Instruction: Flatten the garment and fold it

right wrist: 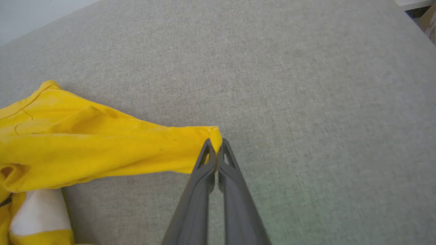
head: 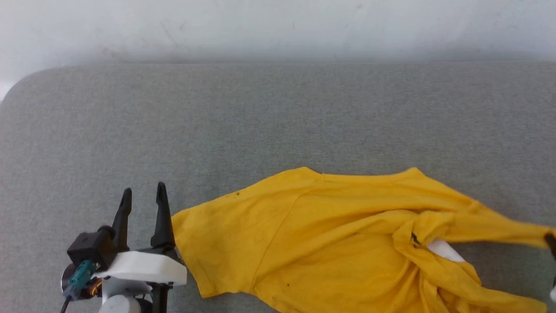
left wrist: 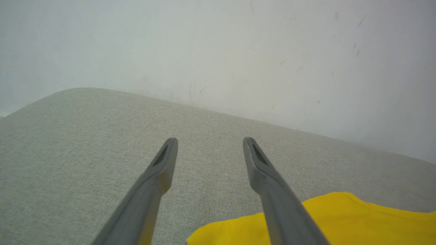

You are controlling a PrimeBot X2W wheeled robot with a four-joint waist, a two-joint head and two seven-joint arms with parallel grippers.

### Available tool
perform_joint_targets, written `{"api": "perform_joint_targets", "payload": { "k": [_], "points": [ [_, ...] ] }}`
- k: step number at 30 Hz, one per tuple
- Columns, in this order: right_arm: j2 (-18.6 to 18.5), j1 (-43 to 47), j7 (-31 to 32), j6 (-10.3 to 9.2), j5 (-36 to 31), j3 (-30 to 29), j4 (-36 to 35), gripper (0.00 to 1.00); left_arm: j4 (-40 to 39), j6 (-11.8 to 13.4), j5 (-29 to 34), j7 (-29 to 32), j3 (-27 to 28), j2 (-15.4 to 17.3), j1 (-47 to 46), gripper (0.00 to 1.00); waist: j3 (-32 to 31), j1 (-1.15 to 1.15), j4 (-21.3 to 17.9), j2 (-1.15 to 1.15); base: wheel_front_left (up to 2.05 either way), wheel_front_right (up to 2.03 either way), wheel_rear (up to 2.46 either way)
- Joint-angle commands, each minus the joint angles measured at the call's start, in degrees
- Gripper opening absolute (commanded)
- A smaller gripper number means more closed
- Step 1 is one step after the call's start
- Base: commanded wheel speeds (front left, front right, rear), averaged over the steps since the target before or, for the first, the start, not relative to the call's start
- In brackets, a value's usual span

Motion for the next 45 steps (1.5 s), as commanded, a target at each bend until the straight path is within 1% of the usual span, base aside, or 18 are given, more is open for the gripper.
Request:
{"api": "perform_joint_targets", "payload": {
  "k": [1,2,3,4,5,8,12,14,18,21,23,27,30,32,36,42,45],
  "points": [
    [0.95,1.58,-1.22,-0.05,-0.03,-0.71,-0.21,0.0,0.33,-0.06,-0.15,0.09,0.35,0.39,0.79,1.0,-0.83,0.01,-0.85,0.0,0.0,0.0,0.0],
    [1.9,3.0,-2.38,-0.05,0.05,-1.21,-0.21,0.38,0.57,0.01,-0.29,0.2,0.44,0.45,1.02,1.0,-1.07,0.01,-1.01,0.0,0.0,0.0,0.0],
    [2.81,4.33,-3.34,-0.05,0.02,-1.55,0.03,0.38,0.78,0.07,-0.43,0.28,0.53,0.5,1.26,1.0,-1.31,0.01,-1.14,0.0,0.0,0.0,0.0],
    [3.48,5.61,-4.04,-0.05,-0.16,-1.71,0.2,0.94,0.98,0.13,-0.57,0.35,0.6,0.53,1.48,1.0,-1.54,0.01,-1.2,0.0,0.0,0.0,0.0],
    [4.21,6.58,-5.01,-0.05,-0.38,-2.11,0.36,1.0,1.15,0.17,-0.7,0.4,0.68,0.58,1.69,1.0,-1.79,0.01,-1.27,0.0,0.0,0.0,0.0],
    [6.29,8.35,-7.92,-0.05,-1.41,-3.17,0.31,1.0,1.55,0.35,-0.99,0.65,0.85,0.79,2.36,1.0,-2.64,0.01,-1.43,0.0,0.0,0.0,0.0],
    [9.1,9.56,-11.67,-0.05,-1.32,-5.06,-2.15,1.0,1.85,0.43,-1.31,0.93,0.99,1.16,3.21,1.0,-3.84,0.01,-1.49,0.0,0.0,0.0,0.0],
    [10.29,10.0,-12.49,-0.05,-0.45,-5.82,-4.02,1.0,1.9,0.5,-1.44,1.02,1.06,1.32,3.62,1.0,-4.47,0.01,-1.51,0.0,0.0,0.0,0.0],
    [10.36,10.86,-11.58,-0.05,-1.9,-6.81,-6.54,1.0,1.64,0.8,-1.56,1.38,0.95,1.45,4.58,1.0,-5.7,0.01,-1.66,0.0,0.0,0.0,0.0],
    [9.6,9.54,-8.27,-0.05,-4.42,-7.93,-6.32,1.0,1.24,1.23,-1.73,1.58,1.14,1.56,5.59,1.0,-6.45,0.01,-2.24,0.0,0.0,0.0,0.0],
    [8.64,7.55,-3.59,-0.05,-5.94,-7.59,-4.97,1.0,0.85,1.48,-1.82,1.79,1.21,1.65,6.02,1.0,-6.53,0.01,-2.57,0.0,0.0,0.0,0.0],
    [6.07,2.07,7.42,-0.05,-6.79,-3.7,-1.88,1.0,0.07,1.57,-1.88,2.22,0.91,1.78,5.95,1.0,-5.72,0.01,-2.89,0.0,0.0,0.0,0.0],
    [3.99,-1.88,13.07,-0.05,-6.94,0.1,0.48,1.0,-0.27,1.39,-1.83,2.24,0.39,1.64,5.18,1.0,-4.26,0.01,-2.35,0.0,0.0,0.0,0.0],
    [2.98,-4.22,15.11,-0.05,-7.0,2.19,2.09,1.0,-0.32,1.25,-1.92,2.16,0.21,1.51,4.56,1.0,-3.14,0.01,-1.82,0.0,0.0,0.0,0.0],
    [1.49,-8.17,16.8,-0.05,-7.87,6.93,4.8,1.0,0.09,0.99,-2.11,1.83,-0.05,1.2,3.21,1.0,-1.14,0.01,-0.87,0.0,0.0,0.0,0.0],
    [1.49,-11.19,20.56,-0.05,-7.57,14.32,9.77,1.0,1.46,0.61,-2.36,1.27,-0.29,0.74,1.94,1.0,0.42,0.01,-0.31,0.0,0.0,0.0,0.0],
    [1.47,-11.23,23.07,-0.05,-5.76,17.63,11.75,1.0,2.17,0.41,-2.43,1.11,-0.42,0.71,1.48,1.0,0.6,0.01,-0.13,0.0,0.0,0.0,0.0]
  ]
}}
